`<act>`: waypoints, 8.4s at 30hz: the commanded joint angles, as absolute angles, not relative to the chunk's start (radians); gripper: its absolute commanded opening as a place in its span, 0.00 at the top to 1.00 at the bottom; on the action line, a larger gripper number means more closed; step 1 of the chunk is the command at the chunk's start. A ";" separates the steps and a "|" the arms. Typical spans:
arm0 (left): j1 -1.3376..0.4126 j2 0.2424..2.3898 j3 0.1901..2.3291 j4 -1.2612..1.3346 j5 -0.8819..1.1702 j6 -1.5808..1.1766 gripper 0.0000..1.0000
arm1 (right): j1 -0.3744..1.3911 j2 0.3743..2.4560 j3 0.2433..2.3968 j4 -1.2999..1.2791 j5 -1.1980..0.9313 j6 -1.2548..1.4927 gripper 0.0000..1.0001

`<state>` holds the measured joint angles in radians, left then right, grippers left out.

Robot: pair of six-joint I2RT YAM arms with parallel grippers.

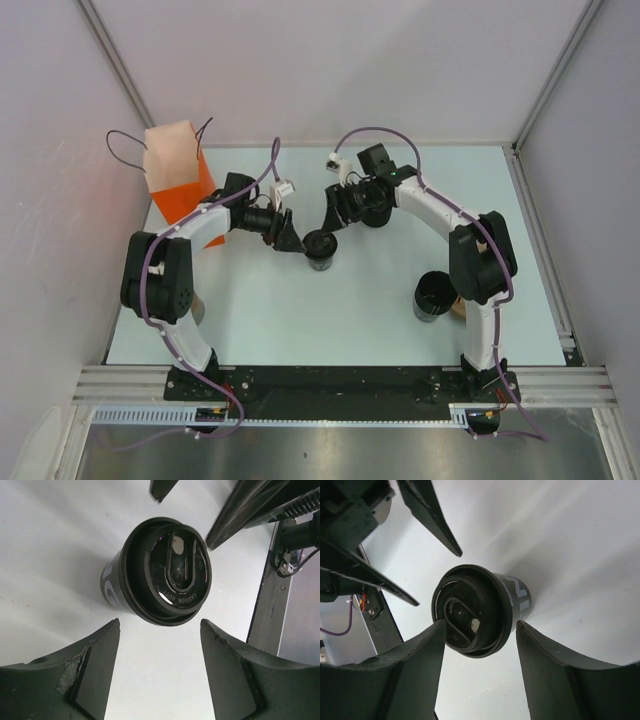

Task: Pack the takeout coffee

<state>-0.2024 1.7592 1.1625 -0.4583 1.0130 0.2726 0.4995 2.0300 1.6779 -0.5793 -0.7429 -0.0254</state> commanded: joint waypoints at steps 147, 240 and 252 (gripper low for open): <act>-0.270 1.614 1.332 -0.596 0.922 0.317 0.00 | 0.482 1.763 1.566 -0.620 -0.470 -0.230 0.34; 0.149 0.614 0.894 -0.540 0.396 0.247 0.00 | 0.762 1.914 1.641 -0.669 -0.035 -0.104 0.63; 0.169 0.612 0.890 -0.538 0.422 0.242 0.00 | 0.779 1.916 1.641 -0.681 -0.003 -0.126 0.75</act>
